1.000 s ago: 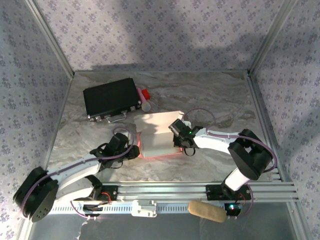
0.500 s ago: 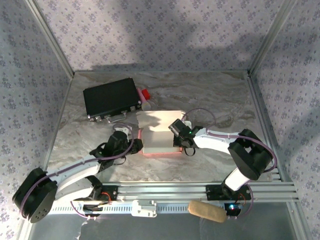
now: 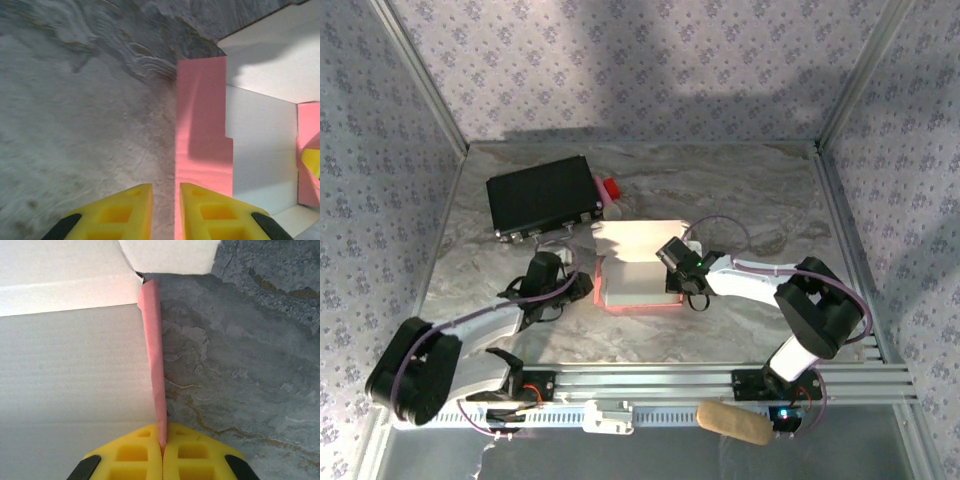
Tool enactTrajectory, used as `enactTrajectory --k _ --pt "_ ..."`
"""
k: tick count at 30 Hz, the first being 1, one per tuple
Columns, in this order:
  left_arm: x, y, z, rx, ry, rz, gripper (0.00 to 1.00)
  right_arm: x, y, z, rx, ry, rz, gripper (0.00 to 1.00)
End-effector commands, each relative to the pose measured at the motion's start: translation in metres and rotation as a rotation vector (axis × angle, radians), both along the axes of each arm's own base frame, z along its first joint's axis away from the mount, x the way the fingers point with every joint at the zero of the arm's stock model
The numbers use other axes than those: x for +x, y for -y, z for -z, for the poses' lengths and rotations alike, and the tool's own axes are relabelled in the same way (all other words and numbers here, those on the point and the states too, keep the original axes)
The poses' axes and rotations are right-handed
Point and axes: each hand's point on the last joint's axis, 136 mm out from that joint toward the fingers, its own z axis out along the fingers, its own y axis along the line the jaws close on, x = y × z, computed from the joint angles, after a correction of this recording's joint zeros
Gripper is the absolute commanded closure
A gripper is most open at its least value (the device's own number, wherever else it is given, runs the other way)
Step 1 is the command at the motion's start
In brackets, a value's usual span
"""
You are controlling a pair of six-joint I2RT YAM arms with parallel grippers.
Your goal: Fold the paper box
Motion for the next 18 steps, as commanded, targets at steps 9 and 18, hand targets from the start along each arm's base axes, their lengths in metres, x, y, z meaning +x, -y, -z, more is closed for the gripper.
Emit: enactTrajectory --k 9,18 --pt "0.012 0.02 -0.021 -0.161 0.093 0.014 0.79 -0.002 -0.001 0.003 -0.029 -0.027 -0.021 1.0" --pt "0.006 0.007 0.001 -0.077 0.001 -0.044 0.67 0.0 0.0 -0.001 -0.023 -0.022 -0.019 1.0"
